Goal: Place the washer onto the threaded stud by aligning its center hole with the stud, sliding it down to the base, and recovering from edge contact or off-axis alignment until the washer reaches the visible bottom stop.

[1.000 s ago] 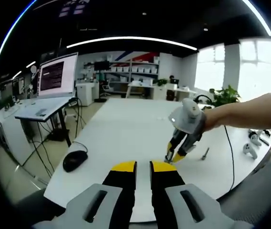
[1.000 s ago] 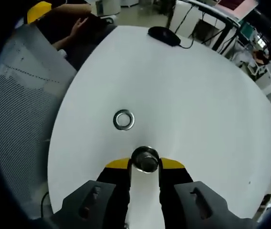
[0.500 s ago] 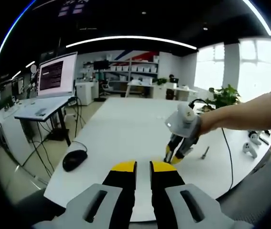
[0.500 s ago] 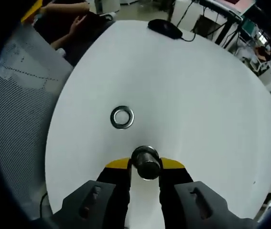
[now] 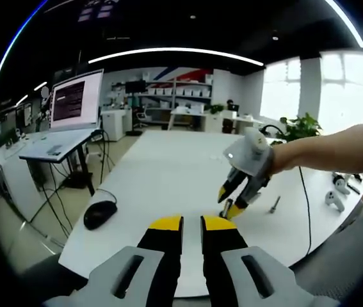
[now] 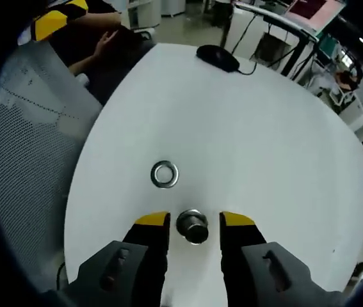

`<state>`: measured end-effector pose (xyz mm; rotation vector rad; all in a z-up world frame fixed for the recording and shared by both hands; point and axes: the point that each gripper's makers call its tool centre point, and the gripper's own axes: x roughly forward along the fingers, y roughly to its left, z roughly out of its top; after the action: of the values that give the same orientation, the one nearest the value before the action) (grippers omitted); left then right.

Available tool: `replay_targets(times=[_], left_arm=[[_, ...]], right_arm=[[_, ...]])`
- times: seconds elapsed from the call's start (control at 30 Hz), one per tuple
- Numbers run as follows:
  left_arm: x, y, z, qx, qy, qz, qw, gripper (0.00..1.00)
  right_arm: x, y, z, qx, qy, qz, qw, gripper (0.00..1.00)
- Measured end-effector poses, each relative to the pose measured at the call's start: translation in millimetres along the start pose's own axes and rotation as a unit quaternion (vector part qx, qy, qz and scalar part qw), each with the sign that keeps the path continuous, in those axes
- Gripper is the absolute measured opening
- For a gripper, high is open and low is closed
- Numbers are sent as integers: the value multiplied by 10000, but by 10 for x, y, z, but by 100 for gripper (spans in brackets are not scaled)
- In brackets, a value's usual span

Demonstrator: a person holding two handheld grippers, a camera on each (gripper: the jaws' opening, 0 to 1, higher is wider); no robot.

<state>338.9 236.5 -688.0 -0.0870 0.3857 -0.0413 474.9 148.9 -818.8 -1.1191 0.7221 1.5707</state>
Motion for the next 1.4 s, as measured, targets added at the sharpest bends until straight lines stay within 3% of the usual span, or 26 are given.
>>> replay_targets(times=[0.17, 0.4, 0.53, 0.77, 1.4], left_arm=[[-4, 0, 3, -9, -8, 4, 10000, 8], [-9, 9, 27, -67, -89, 3, 9999, 8], [8, 26, -33, -68, 67, -19, 10000, 8], [-1, 40, -19, -108, 7, -16, 9999, 8], [-8, 60, -39, -202, 20, -36, 9998, 7]], right_arm=[[-13, 41, 271, -184, -263, 94, 9994, 31], [177, 108, 399, -400, -100, 302, 9987, 31], [330, 196, 359, -489, 153, 522, 9973, 32], [546, 294, 255, -561, 498, 646, 9951, 32], [600, 335, 198, -442, 596, 613, 9954, 25]])
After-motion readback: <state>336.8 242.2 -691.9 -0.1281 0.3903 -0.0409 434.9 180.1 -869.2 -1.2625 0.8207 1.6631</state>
